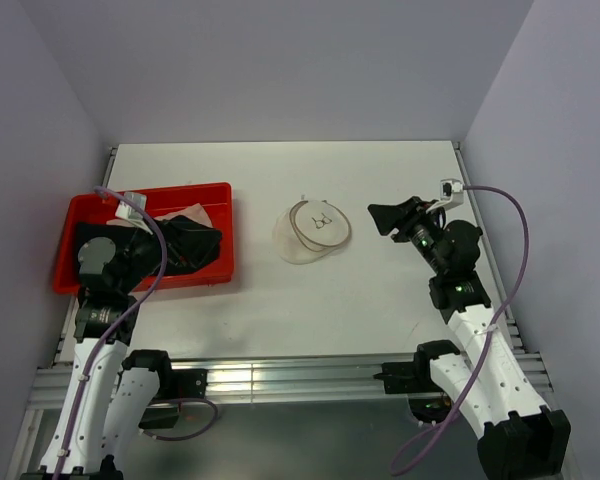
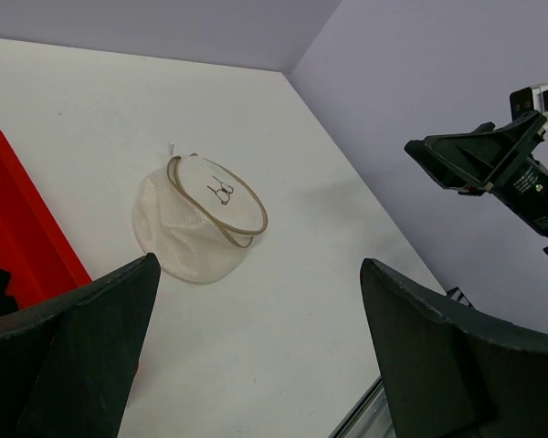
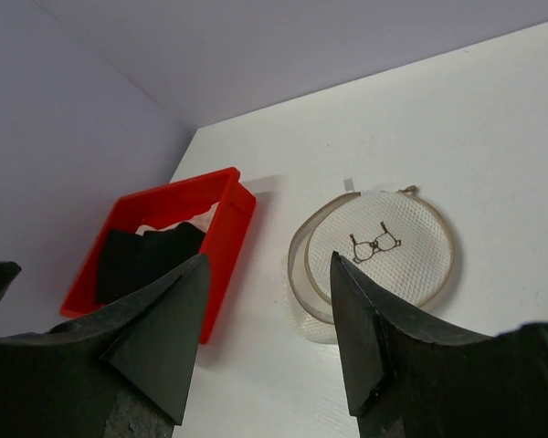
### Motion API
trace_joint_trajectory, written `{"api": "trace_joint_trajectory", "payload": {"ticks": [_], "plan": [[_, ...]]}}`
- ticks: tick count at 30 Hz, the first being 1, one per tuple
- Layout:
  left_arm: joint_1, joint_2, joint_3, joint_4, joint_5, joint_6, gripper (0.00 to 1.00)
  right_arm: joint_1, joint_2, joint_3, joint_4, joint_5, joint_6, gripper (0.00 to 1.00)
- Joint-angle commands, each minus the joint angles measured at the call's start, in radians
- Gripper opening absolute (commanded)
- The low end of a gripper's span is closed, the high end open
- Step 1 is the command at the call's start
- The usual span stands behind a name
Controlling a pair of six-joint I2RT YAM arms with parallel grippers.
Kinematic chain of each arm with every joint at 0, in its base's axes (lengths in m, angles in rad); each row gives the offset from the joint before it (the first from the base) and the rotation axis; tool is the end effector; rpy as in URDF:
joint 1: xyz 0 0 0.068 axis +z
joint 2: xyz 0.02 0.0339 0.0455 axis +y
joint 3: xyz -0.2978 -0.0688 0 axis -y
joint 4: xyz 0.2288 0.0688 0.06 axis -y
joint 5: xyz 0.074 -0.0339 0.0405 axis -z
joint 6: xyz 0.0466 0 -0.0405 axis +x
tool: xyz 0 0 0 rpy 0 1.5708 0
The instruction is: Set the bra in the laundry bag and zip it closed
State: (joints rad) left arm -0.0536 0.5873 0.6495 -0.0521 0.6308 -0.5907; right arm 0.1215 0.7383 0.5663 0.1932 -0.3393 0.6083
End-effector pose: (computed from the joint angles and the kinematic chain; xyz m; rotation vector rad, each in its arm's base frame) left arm 0.1067 -0.0332 0.3537 0.0823 1.6497 -0.9872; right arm 0.1503 0.0340 0.3364 0.1131 1.6084 0.8331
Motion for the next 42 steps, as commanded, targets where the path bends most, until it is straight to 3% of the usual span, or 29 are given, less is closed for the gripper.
{"api": "trace_joint_trajectory", "payload": {"ticks": [1, 3, 6, 9, 12, 13, 15, 16, 17, 19, 22, 28, 30, 34, 42], "plan": [[0.008, 0.000, 0.038, 0.015, -0.013, -0.004, 0.99, -0.002, 0.013, 0.027, 0.014, -0.006, -0.021, 0.62], [0.006, -0.001, 0.026, 0.041, -0.002, -0.071, 0.96, -0.002, 0.029, 0.040, -0.011, 0.002, -0.035, 0.60], [0.003, -0.012, -0.083, 0.281, 0.026, -0.243, 0.99, 0.006, 0.042, 0.040, -0.031, 0.025, -0.045, 0.56], [-0.028, 0.061, -0.131, 0.400, 0.041, -0.322, 0.99, 0.013, 0.061, 0.038, -0.050, 0.048, -0.050, 0.49], [-0.171, 0.156, -0.088, 0.379, -0.041, -0.269, 0.99, 0.023, 0.094, 0.000, 0.000, 0.059, -0.015, 0.38], [-0.290, 0.178, -0.070, 0.358, -0.089, -0.243, 0.99, 0.029, 0.108, -0.015, 0.011, 0.057, -0.004, 0.37], [-0.417, 0.247, 0.002, 0.267, -0.286, -0.166, 0.87, 0.036, 0.159, -0.042, 0.008, 0.084, 0.002, 0.35], [-0.525, 0.275, 0.047, 0.244, -0.355, -0.149, 0.74, 0.041, 0.171, -0.049, 0.006, 0.136, -0.001, 0.33], [-0.569, 0.336, 0.067, 0.227, -0.475, -0.140, 0.67, 0.043, 0.200, -0.055, 0.003, 0.161, 0.001, 0.29], [-0.665, 0.402, 0.096, 0.199, -0.572, -0.133, 0.55, 0.049, 0.226, -0.059, 0.012, 0.200, 0.002, 0.28], [-0.750, 0.549, 0.166, 0.172, -0.735, -0.139, 0.54, 0.067, 0.288, -0.048, 0.014, 0.252, 0.002, 0.28], [-0.793, 0.790, 0.240, 0.178, -0.944, -0.172, 0.61, 0.116, 0.412, -0.023, 0.015, 0.307, -0.012, 0.31], [-0.795, 0.853, 0.254, 0.193, -0.973, -0.172, 0.62, 0.130, 0.444, -0.016, 0.008, 0.335, -0.012, 0.38], [-0.795, 0.960, 0.280, 0.221, -0.993, -0.170, 0.64, 0.150, 0.545, -0.009, 0.043, 0.309, 0.031, 0.53], [-0.793, 1.046, 0.256, 0.346, -0.991, -0.166, 0.65, 0.217, 0.713, 0.032, 0.123, 0.372, 0.131, 0.55]]}}
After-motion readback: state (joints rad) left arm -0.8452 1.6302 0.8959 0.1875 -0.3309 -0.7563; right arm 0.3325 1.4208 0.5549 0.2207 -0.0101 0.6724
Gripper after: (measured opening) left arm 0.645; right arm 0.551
